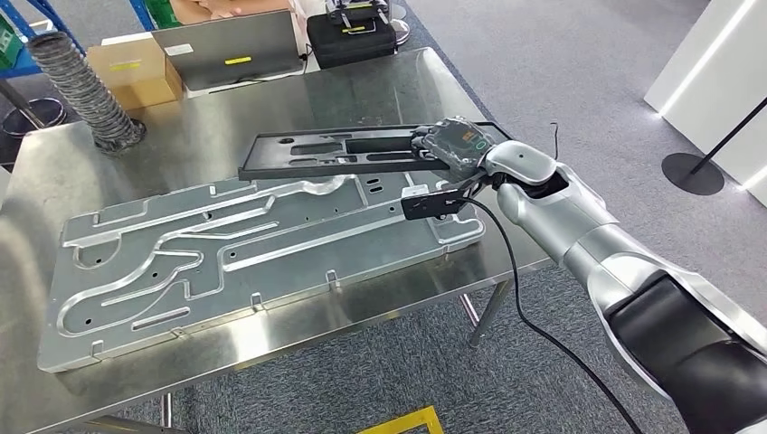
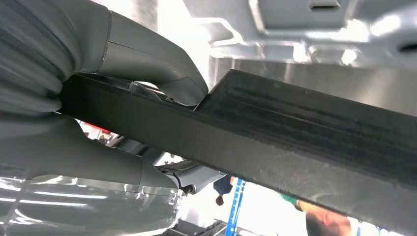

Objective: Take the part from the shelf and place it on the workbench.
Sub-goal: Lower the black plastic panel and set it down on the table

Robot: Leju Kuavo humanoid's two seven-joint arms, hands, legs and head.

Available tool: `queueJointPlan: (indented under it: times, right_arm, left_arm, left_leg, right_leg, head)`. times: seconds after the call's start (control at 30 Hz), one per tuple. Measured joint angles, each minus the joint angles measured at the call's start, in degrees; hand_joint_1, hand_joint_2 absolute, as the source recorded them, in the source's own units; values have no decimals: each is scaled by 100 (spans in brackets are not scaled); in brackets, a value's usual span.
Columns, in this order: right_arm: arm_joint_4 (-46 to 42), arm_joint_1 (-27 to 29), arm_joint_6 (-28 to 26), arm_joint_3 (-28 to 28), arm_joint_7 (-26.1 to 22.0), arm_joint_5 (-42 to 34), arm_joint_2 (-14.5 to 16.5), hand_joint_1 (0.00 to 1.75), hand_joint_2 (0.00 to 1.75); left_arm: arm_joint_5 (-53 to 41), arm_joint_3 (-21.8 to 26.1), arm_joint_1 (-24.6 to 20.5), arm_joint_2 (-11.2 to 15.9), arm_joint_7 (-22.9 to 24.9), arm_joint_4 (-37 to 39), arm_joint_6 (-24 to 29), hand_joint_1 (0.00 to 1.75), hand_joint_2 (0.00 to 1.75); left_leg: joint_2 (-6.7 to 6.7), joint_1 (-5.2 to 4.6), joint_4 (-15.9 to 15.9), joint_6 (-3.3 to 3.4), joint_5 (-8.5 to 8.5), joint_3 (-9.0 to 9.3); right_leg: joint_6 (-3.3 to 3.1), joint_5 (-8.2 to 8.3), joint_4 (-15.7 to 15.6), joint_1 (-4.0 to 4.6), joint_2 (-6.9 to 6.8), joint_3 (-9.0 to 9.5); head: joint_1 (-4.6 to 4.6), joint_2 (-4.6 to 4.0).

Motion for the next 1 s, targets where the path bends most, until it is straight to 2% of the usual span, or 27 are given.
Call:
queueJointPlan:
  times: [0.07,0.13,0.17,0.23,0.3,0.37,0.43,0.47,0.5,0.53,0.57,0.63,0.67,0.77,0.8,0.87,0.93,0.97,1.0]
  right_arm:
    - [16,-11,-12,61,-4,73,-52,175,175]
    - [32,-35,-29,121,-20,161,-101,175,175]
    - [43,-44,-40,159,-27,212,-119,175,175]
    - [67,-56,-69,248,-31,316,-136,175,175]
    - [89,-64,-104,321,-17,393,-135,175,175]
    - [113,-72,-145,374,-2,436,-101,175,175]
    - [162,-63,-164,428,5,460,-20,175,175]
    - [193,-53,-165,456,7,465,24,175,175]
    - [221,-45,-165,480,9,469,63,175,175]
    - [241,-42,-166,496,9,469,94,175,175]
    - [255,-47,-167,506,9,469,123,175,175]
    - [279,-67,-170,511,12,468,181,175,175]
    - [290,-72,-168,517,13,468,205,175,175]
    - [315,-73,-146,547,8,466,229,175,175]
    - [318,-80,-135,557,3,465,218,175,175]
    - [320,-99,-104,580,-13,453,164,175,175]
    - [326,-111,-76,617,-33,442,75,175,175]
    - [331,-112,-69,639,-42,441,30,175,175]
    - [336,-112,-67,661,-49,440,-12,175,175]
  left_arm:
    - [13,31,-4,2,-5,0,4,0,175]
    - [26,57,-12,6,-16,0,9,0,175]
    - [31,65,-14,8,-21,0,10,0,175]
    - [39,72,-12,10,-30,0,10,0,175]
    - [43,74,-10,10,-37,0,10,0,175]
    - [40,74,-19,8,-43,0,9,0,175]
    - [31,74,-22,9,-43,0,4,0,175]
    - [25,74,-20,10,-43,0,2,0,175]
    - [20,74,-18,10,-43,0,0,0,175]
    - [16,74,-19,10,-43,0,-2,0,175]
    - [13,74,-20,10,-43,0,-4,0,175]
    - [13,74,-22,11,-44,0,-8,0,175]
    - [17,74,-22,11,-45,0,-10,0,175]
    - [44,76,-16,15,-50,0,-17,0,175]
    - [56,77,-15,16,-53,0,-17,0,175]
    - [76,82,-17,19,-58,0,-13,0,175]
    - [90,94,-17,19,-61,0,-7,0,175]
    - [93,101,-16,19,-61,0,-5,0,175]
    - [96,107,-14,19,-61,0,-3,0,175]
  left_leg:
    - [3,-2,-703,38,375,326]
    - [-1,-24,-1337,102,586,618]
    - [-7,-36,-1458,132,599,667]
    - [-22,-43,-1493,190,618,673]
    - [-26,-20,-1553,256,667,695]
    - [-24,-2,-1593,298,699,713]
    - [-20,-5,-1591,309,701,707]
    - [-20,-6,-1585,309,699,706]
    - [-21,-6,-1576,306,695,706]
    - [-24,-6,-1564,298,689,707]
    - [-28,-6,-1546,284,677,707]
    - [-32,-26,-1501,237,647,686]
    - [-32,-36,-1487,209,637,675]
    - [-27,-36,-1479,124,619,663]
    - [-23,-32,-1411,94,560,635]
    - [-13,-18,-936,40,270,428]
    - [-9,-9,-170,4,-77,73]
    - [-8,-5,85,-4,-144,-54]
    - [-8,-4,132,-5,-101,-85]
  right_leg:
    - [18,-12,11,0,-2,9]
    - [63,-17,23,16,-5,6]
    - [91,-12,21,21,-8,1]
    - [160,12,-5,23,-16,1]
    - [216,-71,87,14,-12,-38]
    - [251,-381,605,-5,3,-265]
    - [276,-703,1376,-14,10,-617]
    - [284,-740,1588,-18,11,-720]
    - [285,-669,1584,-21,11,-720]
    - [279,-503,1338,-24,11,-603]
    - [267,-295,934,-26,10,-407]
    - [220,-57,241,-4,16,-77]
    - [192,-29,79,9,21,-7]
    - [100,-31,26,17,26,0]
    - [67,-21,6,8,17,11]
    - [10,-6,-29,-6,-13,32]
    - [-13,-11,-29,4,-41,34]
    - [-15,-14,-27,9,-51,35]
    - [-13,-17,-24,13,-59,38]
  head:
    - [-1,0]
    - [0,0]
    - [1,0]
    - [1,0]
    - [1,0]
    - [2,0]
    - [2,0]
    - [2,0]
    - [2,0]
    - [2,0]
    - [2,0]
    - [1,0]
    - [1,0]
    - [1,0]
    - [1,0]
    - [1,0]
    - [0,0]
    - [1,0]
    - [0,0]
